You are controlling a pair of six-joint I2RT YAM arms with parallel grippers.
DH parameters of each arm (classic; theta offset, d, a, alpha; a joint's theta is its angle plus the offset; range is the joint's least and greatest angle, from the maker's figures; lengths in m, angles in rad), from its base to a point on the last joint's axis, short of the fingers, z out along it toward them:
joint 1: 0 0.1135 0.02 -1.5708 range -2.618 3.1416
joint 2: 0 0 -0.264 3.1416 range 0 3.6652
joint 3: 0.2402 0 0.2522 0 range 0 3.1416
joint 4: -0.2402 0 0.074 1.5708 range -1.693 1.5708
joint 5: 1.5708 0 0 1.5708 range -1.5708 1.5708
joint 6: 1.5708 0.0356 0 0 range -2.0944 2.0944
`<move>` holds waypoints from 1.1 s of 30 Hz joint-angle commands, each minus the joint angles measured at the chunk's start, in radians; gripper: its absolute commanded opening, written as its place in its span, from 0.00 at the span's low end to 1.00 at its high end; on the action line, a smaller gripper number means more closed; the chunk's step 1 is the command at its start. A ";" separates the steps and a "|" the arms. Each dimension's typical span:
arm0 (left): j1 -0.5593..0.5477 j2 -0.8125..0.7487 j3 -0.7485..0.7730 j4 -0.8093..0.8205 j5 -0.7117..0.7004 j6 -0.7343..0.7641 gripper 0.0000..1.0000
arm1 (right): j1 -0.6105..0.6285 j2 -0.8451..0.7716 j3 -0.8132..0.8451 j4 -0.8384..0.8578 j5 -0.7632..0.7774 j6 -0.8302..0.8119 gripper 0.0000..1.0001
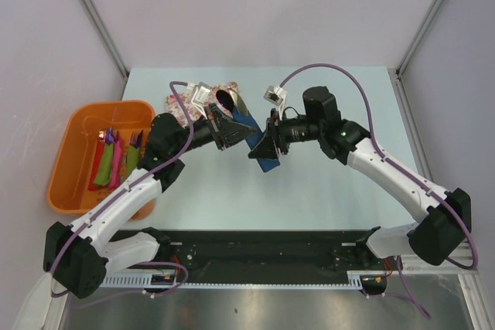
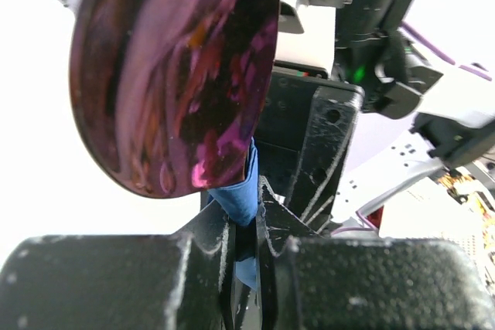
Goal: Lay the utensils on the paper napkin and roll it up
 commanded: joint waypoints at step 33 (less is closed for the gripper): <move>0.039 0.028 0.072 -0.105 -0.118 0.047 0.00 | -0.070 -0.177 0.075 -0.140 0.390 -0.080 0.77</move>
